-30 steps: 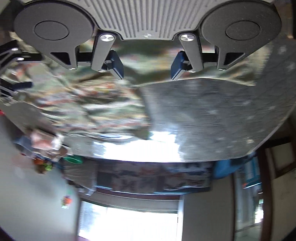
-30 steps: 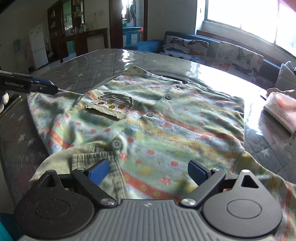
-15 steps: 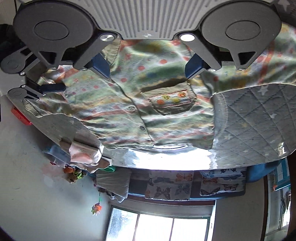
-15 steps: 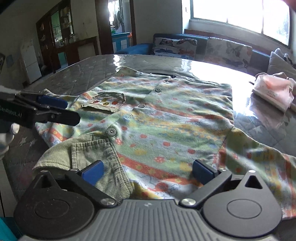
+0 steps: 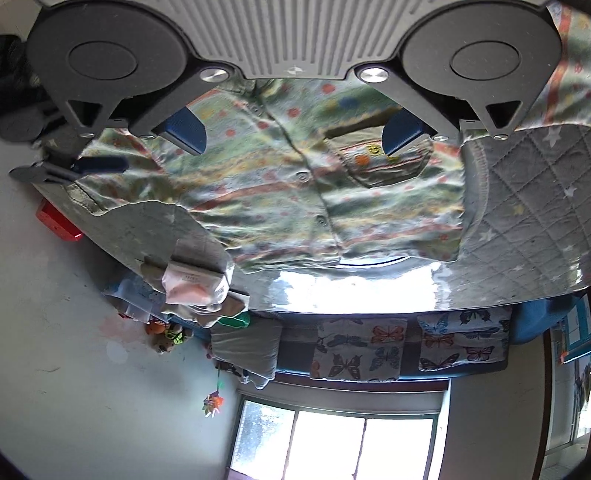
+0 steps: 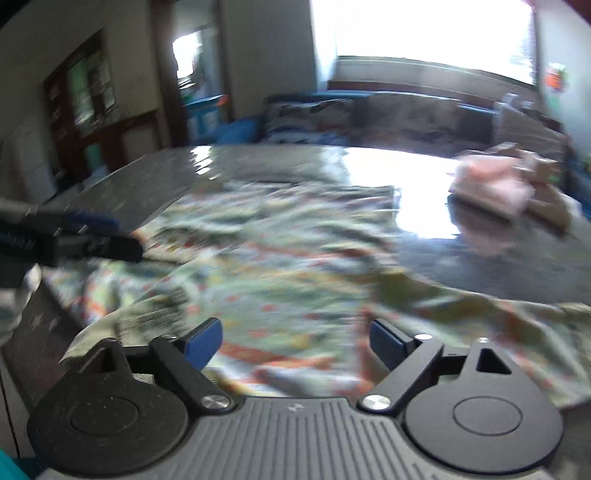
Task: Fold clothes
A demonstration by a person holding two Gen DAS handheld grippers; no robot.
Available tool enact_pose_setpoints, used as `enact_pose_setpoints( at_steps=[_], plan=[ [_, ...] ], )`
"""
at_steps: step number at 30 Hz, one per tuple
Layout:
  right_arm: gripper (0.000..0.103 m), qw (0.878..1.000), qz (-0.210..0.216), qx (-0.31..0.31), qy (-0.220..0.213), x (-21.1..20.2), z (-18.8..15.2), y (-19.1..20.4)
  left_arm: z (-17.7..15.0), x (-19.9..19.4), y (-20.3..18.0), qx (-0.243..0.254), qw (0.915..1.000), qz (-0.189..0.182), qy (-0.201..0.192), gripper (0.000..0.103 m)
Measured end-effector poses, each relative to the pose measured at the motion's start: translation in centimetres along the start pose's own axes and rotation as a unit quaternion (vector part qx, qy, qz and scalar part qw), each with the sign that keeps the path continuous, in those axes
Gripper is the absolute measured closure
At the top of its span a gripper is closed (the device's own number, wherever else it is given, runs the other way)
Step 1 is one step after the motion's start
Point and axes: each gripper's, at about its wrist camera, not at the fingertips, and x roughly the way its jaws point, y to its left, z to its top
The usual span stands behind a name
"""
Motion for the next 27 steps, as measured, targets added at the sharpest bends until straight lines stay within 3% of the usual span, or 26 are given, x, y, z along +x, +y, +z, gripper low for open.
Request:
enact_pose_setpoints(
  at_steps=[5, 13, 20, 27],
  plan=[
    [0.028, 0.994, -0.084, 0.07, -0.008, -1.9, -0.9, -5.9, 0.5, 1.2, -1.7, 0.023, 0.9996, -0.008, 0.013, 0.0],
    [0.036, 0.964, -0.203, 0.169, -0.013, -3.5, -3.0, -14.6, 1.5, 3.3, -4.9, 0.053, 0.9976, -0.027, 0.037, 0.0],
    [0.043, 0.946, -0.241, 0.217, -0.008, -3.5, -4.1, -18.0, 2.0, 4.3, -7.0, 0.063, 0.9964, -0.036, 0.045, 0.0],
    [0.054, 0.943, -0.248, 0.222, -0.011, -3.0, -4.0, -18.7, 1.8, 5.3, -8.9, 0.078, 0.9942, -0.045, 0.059, 0.0]
  ],
)
